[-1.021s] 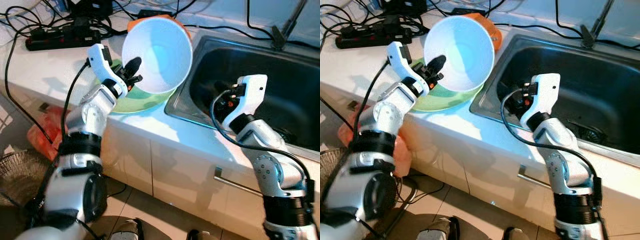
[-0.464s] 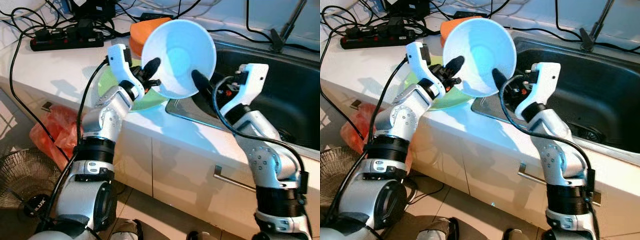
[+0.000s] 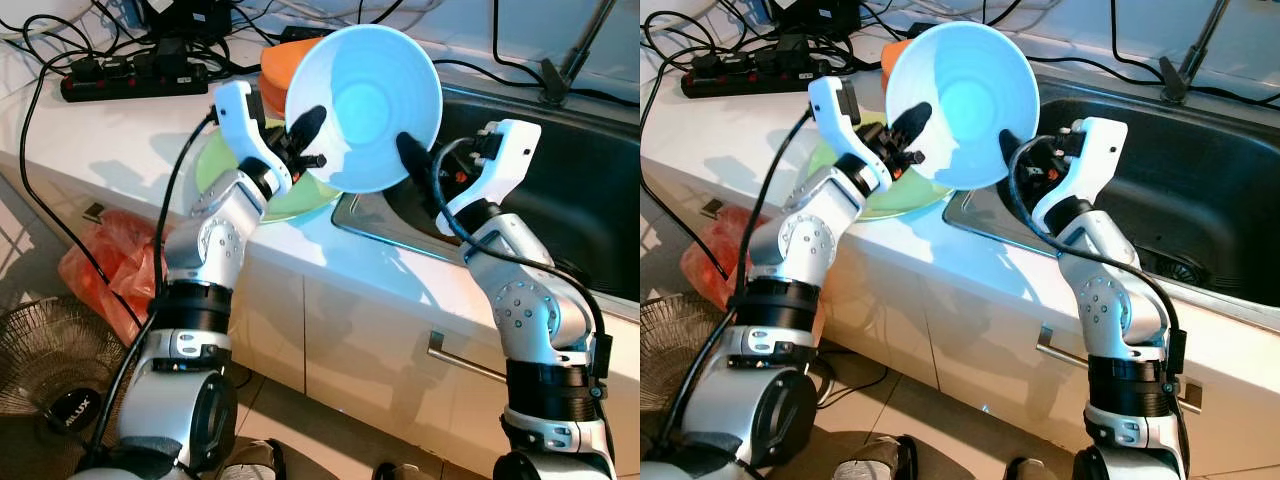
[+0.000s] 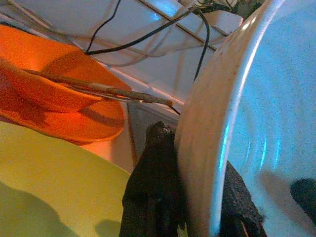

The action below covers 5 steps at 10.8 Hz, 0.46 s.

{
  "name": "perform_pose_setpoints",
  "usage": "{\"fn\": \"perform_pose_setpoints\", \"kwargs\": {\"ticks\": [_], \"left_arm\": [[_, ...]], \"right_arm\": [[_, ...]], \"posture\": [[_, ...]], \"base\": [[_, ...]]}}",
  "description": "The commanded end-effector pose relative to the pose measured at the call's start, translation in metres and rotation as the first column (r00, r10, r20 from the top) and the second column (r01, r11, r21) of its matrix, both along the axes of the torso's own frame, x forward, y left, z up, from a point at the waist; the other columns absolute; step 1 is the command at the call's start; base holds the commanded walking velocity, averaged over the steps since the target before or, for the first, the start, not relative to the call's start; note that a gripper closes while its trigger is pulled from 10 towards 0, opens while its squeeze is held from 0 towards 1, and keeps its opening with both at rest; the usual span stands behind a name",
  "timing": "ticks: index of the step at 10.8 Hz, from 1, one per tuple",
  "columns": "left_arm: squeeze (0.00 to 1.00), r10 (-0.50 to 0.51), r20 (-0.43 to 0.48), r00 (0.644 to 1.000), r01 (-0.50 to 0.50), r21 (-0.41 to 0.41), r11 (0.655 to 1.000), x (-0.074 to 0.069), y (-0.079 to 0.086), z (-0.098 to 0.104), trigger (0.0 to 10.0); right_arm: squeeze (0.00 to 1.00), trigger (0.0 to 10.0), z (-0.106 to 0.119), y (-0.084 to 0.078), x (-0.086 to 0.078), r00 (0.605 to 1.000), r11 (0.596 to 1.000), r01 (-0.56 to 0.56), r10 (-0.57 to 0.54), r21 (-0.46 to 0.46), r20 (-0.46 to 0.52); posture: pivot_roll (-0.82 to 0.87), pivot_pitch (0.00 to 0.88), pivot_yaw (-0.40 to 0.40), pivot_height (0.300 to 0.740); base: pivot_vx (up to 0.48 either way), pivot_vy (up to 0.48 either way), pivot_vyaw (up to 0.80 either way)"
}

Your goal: Kitchen organization

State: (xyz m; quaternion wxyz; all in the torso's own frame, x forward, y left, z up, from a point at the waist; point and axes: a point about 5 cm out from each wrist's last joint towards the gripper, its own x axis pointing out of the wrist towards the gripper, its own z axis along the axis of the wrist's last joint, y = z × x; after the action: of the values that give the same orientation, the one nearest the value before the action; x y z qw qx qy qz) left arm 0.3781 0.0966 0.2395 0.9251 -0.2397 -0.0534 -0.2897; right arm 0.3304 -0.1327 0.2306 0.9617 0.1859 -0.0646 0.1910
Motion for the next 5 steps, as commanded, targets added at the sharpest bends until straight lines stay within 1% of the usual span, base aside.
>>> {"fn": "perform_pose_setpoints", "kwargs": {"ticks": [1,3,5], "left_arm": [[0.00,-0.029,0.061,0.998,0.030,-0.010,1.000,-0.004,-0.004,0.011,0.0],[0.00,-0.035,0.064,0.997,0.035,-0.007,0.999,-0.005,-0.004,0.010,0.0],[0.00,-0.055,0.065,0.996,0.056,-0.009,0.998,-0.006,-0.006,0.010,0.0]], "right_arm": [[0.00,0.0,0.007,-0.002,0.004,0.999,0.999,0.032,-0.031,0.021,-0.020],[0.00,0.0,0.015,-0.003,0.007,0.997,0.998,0.063,-0.063,0.009,-0.039],[0.00,0.0,0.018,-0.005,0.007,0.996,0.997,0.072,-0.070,0.026,-0.052]], "posture": [[0.06,0.074,0.016,0.740],[0.06,0.074,0.016,0.740],[0.06,0.074,0.016,0.740]], "base": [[0.000,0.000,0.00],[0.000,0.000,0.00],[0.000,0.000,0.00]]}}
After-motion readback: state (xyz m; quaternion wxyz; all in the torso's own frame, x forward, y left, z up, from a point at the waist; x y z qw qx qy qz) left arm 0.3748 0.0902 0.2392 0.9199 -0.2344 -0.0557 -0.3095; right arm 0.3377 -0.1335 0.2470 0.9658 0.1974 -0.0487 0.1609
